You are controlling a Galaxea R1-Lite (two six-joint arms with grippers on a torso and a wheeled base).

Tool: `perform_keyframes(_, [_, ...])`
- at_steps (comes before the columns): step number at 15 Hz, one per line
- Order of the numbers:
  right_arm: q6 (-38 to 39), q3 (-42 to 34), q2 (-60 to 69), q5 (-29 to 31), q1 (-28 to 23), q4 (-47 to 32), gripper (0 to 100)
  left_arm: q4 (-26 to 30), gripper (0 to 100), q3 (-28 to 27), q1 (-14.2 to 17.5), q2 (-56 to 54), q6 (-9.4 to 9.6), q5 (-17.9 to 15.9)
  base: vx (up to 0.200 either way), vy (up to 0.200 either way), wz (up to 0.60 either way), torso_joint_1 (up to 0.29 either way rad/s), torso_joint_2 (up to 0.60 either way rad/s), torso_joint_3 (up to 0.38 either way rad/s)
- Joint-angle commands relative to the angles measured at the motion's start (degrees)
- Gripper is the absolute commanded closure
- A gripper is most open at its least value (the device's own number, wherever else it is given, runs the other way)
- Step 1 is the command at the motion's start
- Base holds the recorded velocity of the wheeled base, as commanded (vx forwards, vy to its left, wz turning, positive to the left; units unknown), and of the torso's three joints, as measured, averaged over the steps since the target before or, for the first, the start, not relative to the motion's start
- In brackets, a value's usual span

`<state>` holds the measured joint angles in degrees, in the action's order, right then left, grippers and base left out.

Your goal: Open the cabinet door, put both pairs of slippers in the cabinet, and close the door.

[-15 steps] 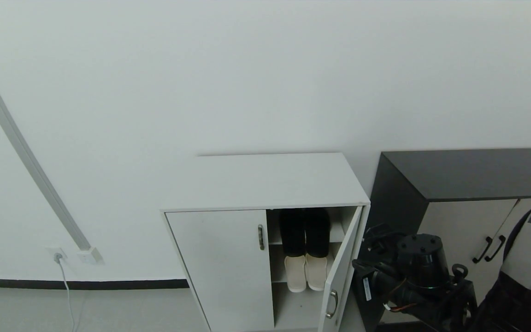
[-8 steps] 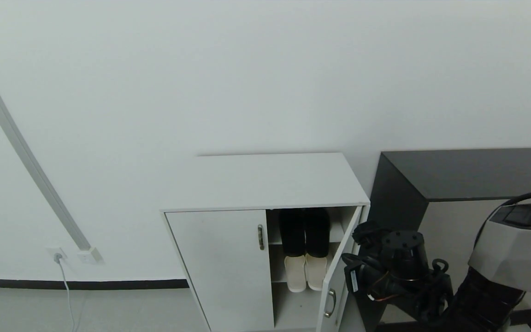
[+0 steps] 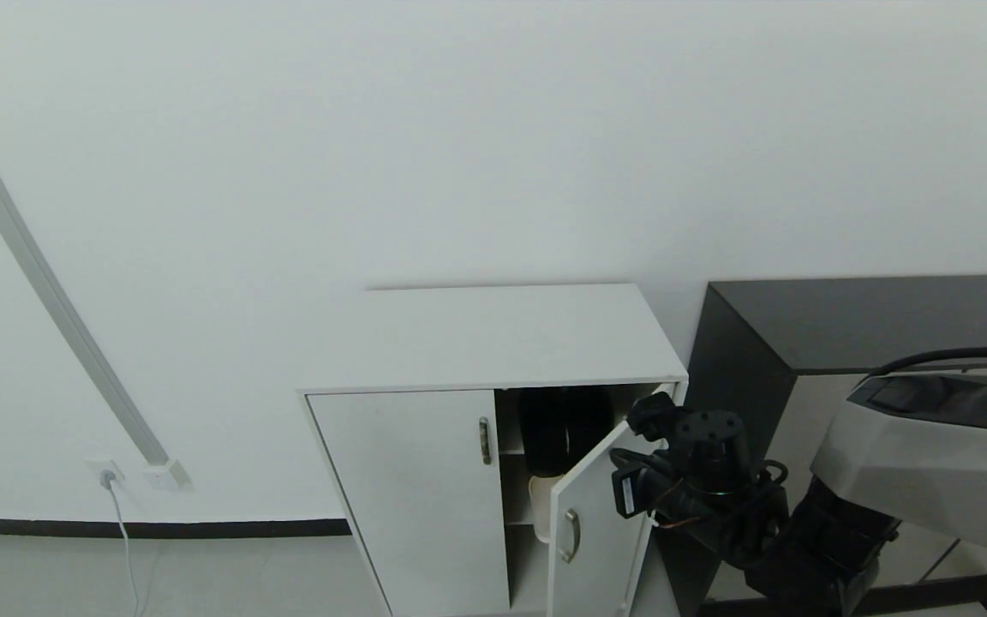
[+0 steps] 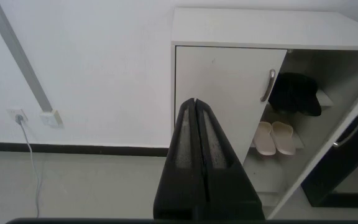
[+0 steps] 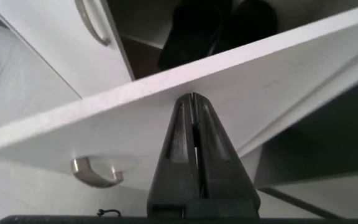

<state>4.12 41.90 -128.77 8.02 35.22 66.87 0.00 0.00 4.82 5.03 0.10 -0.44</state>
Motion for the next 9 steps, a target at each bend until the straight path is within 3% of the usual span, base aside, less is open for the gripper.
perform_keyframes(1, [0.01, 2.49, -2.89, -0.81, -0.24, 0.11, 100, 0.0, 100, 0.0, 0.02, -0.02, 0.08, 0.0, 0.0, 0.0, 0.0, 0.0, 0.0, 0.0])
perform_keyframes(9, [0.1, 13.21, -11.42, -0.81, -1.47, 0.11, 100, 0.0, 100, 0.0, 0.02, -0.02, 0.08, 0.0, 0.0, 0.0, 0.0, 0.0, 0.0, 0.0])
